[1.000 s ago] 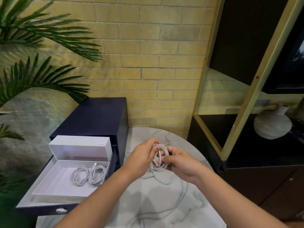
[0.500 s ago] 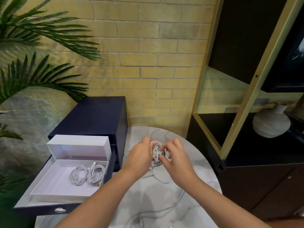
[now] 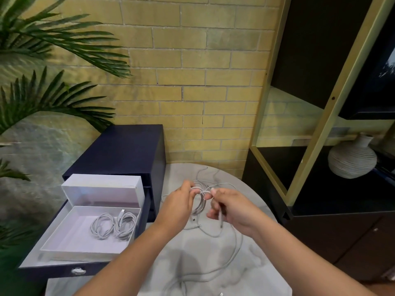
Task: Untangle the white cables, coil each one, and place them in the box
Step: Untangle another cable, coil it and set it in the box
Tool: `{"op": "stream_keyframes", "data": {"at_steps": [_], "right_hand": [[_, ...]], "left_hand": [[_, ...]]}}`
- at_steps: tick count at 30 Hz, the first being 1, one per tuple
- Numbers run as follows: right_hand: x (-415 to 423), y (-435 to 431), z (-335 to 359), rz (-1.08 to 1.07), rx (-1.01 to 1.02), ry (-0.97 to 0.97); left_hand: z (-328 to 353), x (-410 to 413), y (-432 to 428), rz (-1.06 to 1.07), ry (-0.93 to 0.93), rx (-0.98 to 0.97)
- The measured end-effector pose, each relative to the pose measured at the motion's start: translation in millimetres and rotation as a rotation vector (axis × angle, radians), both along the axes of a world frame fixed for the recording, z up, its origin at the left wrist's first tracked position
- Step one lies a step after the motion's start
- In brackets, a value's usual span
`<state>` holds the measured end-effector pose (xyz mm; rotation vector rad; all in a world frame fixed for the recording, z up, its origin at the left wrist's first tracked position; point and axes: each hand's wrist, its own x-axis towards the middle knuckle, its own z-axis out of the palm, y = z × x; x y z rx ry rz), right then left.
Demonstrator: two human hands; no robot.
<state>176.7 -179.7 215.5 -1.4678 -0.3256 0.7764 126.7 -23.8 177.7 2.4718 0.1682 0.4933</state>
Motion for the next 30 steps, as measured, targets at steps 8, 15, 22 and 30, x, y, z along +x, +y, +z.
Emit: {"op": "stream_keyframes", "data": {"at_steps": [8,15,22,30], "right_hand": [[13.7,-12.2,18.6,0.078,-0.226,-0.222],[14.1,-12.6,19.6,0.136,-0.324,-0.405],[31.1,-18.5,22.3,0.203,-0.613,-0.999],[26.5,-14.9,18.1,0.147,-0.609,-1.164]], "left_hand": [[-4.4,1.5,4.6,-0.170,0.073,-0.032],[-2.2,0.9,4.0,-0.109,0.056,0.017],[-8.2,-3.9,-0.2,-0.174,0.106,-0.202],[-1.6,-2.5,-14.2,-0.091,0.162,-0.400]]}}
